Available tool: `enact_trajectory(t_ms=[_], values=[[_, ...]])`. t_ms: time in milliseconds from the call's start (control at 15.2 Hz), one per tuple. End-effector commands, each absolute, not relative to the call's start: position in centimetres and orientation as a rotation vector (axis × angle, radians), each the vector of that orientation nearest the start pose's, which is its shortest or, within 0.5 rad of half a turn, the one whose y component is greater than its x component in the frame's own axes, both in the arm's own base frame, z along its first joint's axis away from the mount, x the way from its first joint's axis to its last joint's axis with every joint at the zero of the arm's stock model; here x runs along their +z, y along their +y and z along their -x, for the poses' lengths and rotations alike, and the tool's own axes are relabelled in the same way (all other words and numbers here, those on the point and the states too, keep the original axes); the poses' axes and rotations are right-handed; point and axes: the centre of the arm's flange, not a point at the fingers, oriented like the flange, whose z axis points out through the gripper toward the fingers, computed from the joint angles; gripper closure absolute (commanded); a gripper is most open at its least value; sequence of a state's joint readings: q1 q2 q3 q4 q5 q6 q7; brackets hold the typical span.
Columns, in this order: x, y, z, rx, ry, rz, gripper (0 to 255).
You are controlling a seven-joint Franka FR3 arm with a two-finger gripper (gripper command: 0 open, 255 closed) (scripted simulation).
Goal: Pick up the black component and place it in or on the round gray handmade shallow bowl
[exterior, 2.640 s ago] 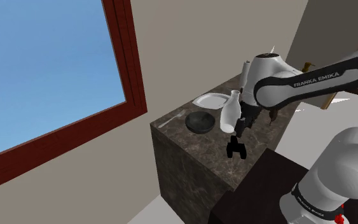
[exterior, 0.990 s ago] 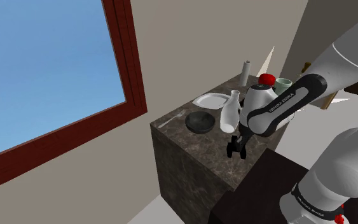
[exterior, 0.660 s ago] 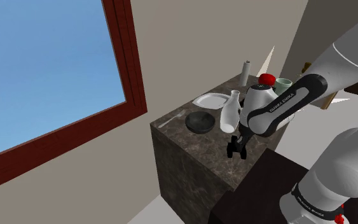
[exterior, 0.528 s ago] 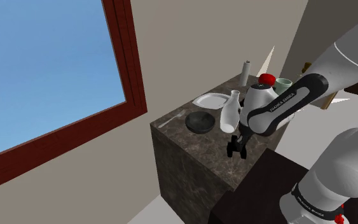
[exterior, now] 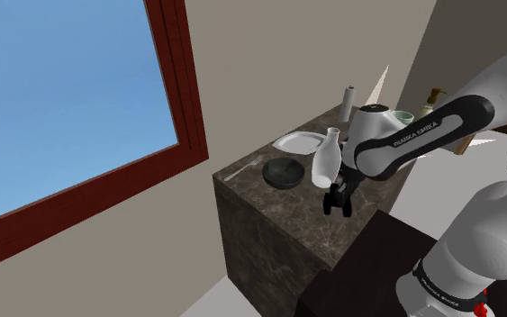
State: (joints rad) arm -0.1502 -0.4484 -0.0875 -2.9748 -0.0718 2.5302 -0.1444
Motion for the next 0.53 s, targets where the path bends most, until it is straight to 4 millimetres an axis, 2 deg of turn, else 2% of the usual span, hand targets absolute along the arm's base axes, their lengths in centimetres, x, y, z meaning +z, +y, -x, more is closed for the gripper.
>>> enact_trajectory(t_ms=[0, 462], values=[[29.1, -6.9, -30.7, -0.003, 0.041, 3.145, 255], [32.8, -6.9, -30.7, -0.003, 0.041, 3.145, 255]])
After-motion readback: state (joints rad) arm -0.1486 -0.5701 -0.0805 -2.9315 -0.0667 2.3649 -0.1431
